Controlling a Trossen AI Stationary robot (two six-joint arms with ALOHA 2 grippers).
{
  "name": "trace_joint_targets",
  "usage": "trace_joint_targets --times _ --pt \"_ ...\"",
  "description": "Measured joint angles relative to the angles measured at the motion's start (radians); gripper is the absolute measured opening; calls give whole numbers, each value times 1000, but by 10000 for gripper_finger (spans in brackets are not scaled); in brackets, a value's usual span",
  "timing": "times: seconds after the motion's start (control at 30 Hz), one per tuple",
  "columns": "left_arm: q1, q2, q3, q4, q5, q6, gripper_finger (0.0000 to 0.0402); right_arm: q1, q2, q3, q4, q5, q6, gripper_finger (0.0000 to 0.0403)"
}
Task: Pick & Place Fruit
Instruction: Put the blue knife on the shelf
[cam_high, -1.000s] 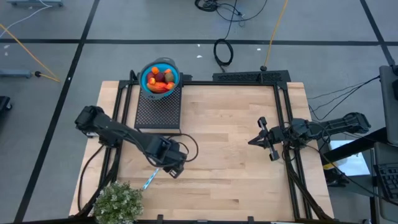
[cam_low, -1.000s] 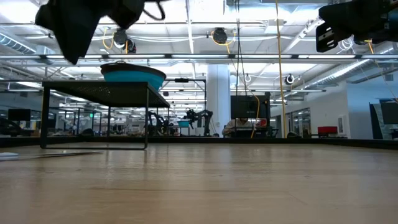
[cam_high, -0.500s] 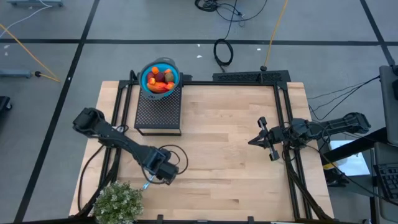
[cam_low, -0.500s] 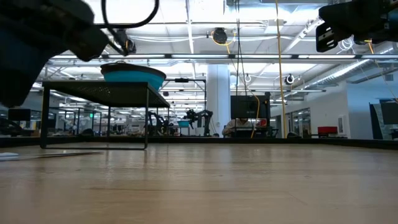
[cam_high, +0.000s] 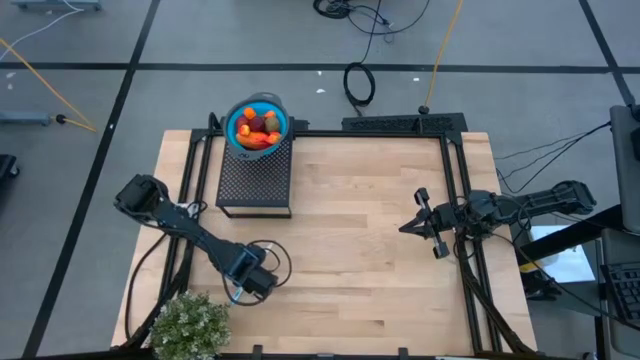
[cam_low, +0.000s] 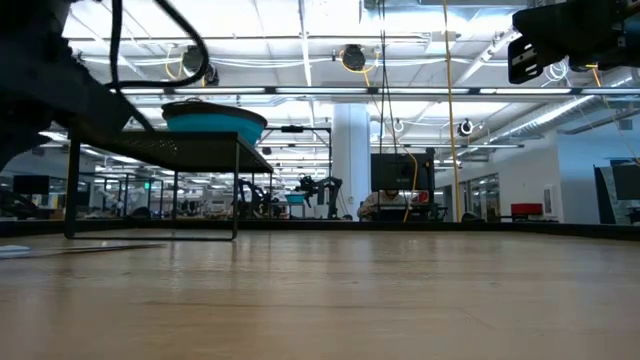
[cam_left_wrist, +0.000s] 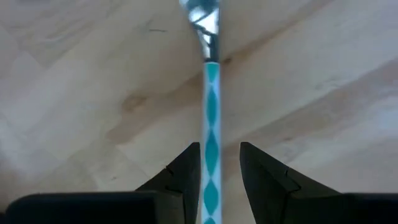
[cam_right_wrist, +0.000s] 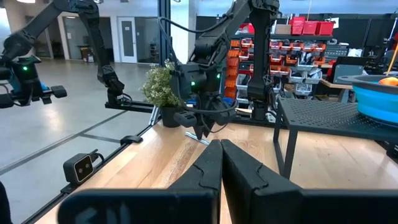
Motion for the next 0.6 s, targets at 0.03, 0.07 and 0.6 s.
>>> trace_joint_targets --times 0.03,0.07,0.6 --pt "0 0 -7 0 -1 -3 113 0 0 0 0 0 0 0" --pt "0 0 -12 1 -2 -4 113 0 0 0 0 0 0 0" --pt "13 -6 -117 178 -25 23 113 0 0 0 0 0 0 0"
